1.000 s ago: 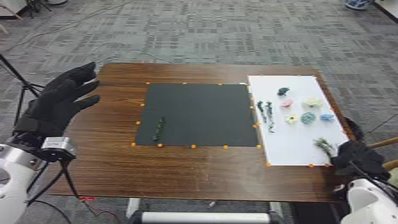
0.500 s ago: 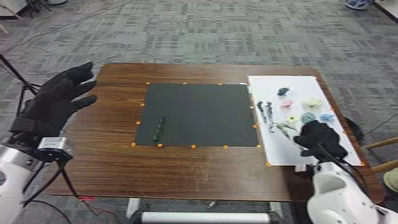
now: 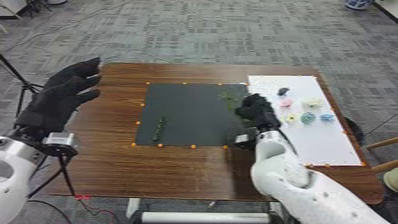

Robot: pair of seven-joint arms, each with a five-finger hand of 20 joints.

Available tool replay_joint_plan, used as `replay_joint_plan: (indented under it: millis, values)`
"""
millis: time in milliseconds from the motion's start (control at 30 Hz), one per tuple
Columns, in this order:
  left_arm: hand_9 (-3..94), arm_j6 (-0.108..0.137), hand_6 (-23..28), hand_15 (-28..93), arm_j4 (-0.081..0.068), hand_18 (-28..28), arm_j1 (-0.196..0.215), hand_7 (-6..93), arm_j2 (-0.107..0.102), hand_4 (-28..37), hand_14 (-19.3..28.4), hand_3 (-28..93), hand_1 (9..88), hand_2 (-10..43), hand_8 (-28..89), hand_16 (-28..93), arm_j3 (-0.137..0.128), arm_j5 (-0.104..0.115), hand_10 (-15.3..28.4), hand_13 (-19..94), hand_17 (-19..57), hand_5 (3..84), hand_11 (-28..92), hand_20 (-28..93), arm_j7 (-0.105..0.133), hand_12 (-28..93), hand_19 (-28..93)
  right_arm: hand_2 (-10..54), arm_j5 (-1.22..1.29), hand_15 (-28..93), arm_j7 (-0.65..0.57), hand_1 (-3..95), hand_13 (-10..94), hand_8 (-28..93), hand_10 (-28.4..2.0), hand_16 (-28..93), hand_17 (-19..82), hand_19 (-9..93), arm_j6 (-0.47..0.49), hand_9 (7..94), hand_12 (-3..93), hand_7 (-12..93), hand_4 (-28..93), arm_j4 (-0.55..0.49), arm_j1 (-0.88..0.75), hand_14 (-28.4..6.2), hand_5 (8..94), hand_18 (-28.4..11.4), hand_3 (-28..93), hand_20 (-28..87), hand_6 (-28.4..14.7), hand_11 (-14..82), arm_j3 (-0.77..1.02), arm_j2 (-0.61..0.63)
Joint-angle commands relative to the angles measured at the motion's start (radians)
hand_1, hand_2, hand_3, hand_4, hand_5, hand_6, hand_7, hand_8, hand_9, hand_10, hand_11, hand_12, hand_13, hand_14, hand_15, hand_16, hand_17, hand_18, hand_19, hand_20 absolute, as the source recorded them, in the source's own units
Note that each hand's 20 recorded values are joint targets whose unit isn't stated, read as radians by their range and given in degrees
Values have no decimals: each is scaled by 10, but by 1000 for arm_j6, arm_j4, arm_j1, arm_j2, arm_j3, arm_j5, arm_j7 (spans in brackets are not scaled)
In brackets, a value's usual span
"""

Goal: Arrange flowers

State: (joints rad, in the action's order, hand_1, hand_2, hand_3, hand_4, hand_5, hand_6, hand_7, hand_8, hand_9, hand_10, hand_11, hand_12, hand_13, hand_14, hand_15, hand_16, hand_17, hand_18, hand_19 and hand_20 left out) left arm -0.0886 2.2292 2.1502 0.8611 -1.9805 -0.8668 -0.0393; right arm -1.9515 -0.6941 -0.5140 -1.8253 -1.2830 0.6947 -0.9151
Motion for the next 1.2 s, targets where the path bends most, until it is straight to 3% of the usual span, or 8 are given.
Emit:
replay_joint_plan:
  millis: [33, 133, 400, 567, 767, 1200]
  values:
    - [115, -16, 13, 382, -13, 193, -56, 209, -55, -283, 105, 630, 258, -95, -95, -64, 6, 13, 77, 35, -117, 190, 217, 106, -4, 182, 334, -95, 198, 864, 9, 391, 779, 288, -98, 454, 369, 809, 68, 822, 572, 600, -169, 165, 154, -106, 731, -192, 853, 404, -12, 696, -177, -144]
    - [115, -27, 13, 381, -17, 193, -71, 209, -73, -283, 105, 629, 257, -95, -95, -64, 6, 63, 78, 35, -117, 190, 217, 107, 1, 182, 334, -95, 197, 862, -23, 395, 780, 276, -100, 448, 369, 809, 100, 825, 561, 592, -176, 206, 185, -105, 736, -193, 852, 402, -11, 686, -214, -172]
    - [115, -33, 13, 381, -11, 193, -86, 209, -110, -283, 105, 631, 256, -95, -95, -64, -3, 64, 77, 35, -117, 190, 215, 107, -10, 182, 335, -95, 102, 850, -90, 401, 794, 255, -99, 439, 380, 818, 262, 836, 540, 560, -176, 230, 185, -105, 761, -198, 845, 391, -5, 675, -217, -236]
    - [115, -40, 13, 380, -30, 193, -170, 208, -162, -283, 105, 629, 257, -95, -95, -64, 40, 70, 77, 35, -117, 190, 214, 106, -16, 182, 334, -95, 72, 847, -112, 408, 797, 258, -99, 440, 381, 822, 312, 837, 538, 538, -185, 239, 153, -106, 771, -200, 838, 384, -3, 669, -189, -270]
    - [114, -66, 14, 378, -42, 194, -243, 205, -183, -283, 105, 630, 256, -95, -93, -63, 83, 74, 78, 34, -118, 190, 210, 106, -21, 183, 333, -95, -45, 842, -157, 422, 800, 250, -96, 441, 385, 827, 351, 843, 524, 491, -211, 239, 102, -103, 791, -200, 827, 375, -2, 653, -167, -295]
    - [113, -82, 14, 373, -63, 194, -322, 201, -194, -283, 105, 629, 256, -95, -90, -60, 163, 74, 78, 33, -119, 189, 207, 106, -25, 187, 333, -90, -238, 821, -180, 424, 810, 219, -88, 436, 393, 832, 436, 858, 478, 415, -239, 335, 62, -91, 832, -200, 817, 366, 16, 597, -190, -342]
